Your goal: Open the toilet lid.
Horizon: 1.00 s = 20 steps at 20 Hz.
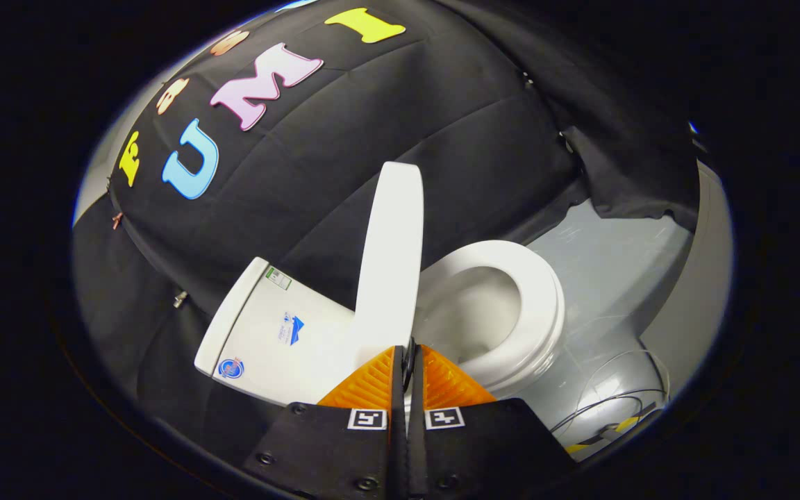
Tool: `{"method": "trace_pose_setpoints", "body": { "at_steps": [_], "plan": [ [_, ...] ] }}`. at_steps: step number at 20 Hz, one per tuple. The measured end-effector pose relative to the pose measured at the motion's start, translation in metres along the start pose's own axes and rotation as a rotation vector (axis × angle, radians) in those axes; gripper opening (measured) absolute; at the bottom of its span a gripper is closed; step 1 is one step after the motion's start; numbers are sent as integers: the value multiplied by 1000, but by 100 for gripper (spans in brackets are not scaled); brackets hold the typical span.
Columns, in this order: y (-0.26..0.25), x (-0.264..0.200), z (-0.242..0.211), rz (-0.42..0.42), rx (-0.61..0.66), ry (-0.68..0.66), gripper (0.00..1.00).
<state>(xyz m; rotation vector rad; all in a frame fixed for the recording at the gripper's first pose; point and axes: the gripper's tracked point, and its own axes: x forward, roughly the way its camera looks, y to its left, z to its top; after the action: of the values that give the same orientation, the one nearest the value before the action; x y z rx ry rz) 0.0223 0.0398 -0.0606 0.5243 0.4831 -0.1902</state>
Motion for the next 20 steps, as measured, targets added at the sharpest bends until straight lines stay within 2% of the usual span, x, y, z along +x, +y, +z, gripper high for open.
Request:
{"method": "trace_pose_setpoints", "body": {
  "at_steps": [11, 20],
  "plan": [
    [64, -12, 4, -37, -78, -18, 6],
    [136, -13, -6, -90, -248, -46, 6]
  ]
}}
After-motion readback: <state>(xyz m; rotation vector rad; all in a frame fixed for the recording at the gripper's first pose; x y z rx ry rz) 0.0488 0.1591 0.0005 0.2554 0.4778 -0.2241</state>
